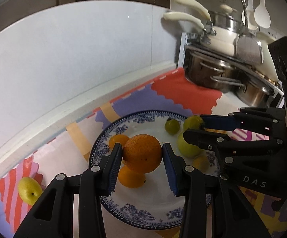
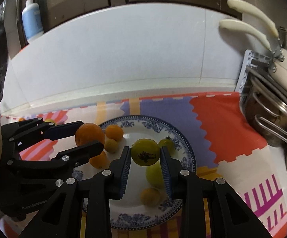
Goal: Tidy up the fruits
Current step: 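Carry the orange and green apple over the plate and open both grippers, then lift both grippers away from the plate toward the remaining fruits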
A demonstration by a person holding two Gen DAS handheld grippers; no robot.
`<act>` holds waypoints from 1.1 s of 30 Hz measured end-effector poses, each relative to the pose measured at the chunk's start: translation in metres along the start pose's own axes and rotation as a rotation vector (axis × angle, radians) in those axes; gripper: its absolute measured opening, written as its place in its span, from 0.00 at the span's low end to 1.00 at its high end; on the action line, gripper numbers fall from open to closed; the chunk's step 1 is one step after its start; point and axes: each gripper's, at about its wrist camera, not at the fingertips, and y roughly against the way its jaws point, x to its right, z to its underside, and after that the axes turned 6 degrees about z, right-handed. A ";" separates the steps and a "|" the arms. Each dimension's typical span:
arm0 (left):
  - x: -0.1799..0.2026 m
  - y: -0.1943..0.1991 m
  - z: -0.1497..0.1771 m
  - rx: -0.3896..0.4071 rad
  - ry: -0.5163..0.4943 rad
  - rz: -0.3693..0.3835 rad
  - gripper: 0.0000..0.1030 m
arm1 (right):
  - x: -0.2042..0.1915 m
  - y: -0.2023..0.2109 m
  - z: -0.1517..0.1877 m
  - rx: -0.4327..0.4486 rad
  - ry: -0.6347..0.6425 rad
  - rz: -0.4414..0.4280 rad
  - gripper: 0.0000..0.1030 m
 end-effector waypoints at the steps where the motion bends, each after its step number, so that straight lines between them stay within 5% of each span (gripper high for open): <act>1: 0.000 -0.002 0.001 -0.006 -0.004 0.002 0.40 | -0.001 -0.002 0.001 -0.005 0.002 -0.001 0.30; 18: 0.001 0.001 0.003 0.002 -0.019 -0.020 0.48 | 0.002 -0.001 0.005 -0.032 -0.032 0.021 0.35; 33: 0.002 0.069 0.008 0.132 0.063 -0.130 0.52 | -0.009 0.052 0.004 0.073 -0.051 0.070 0.35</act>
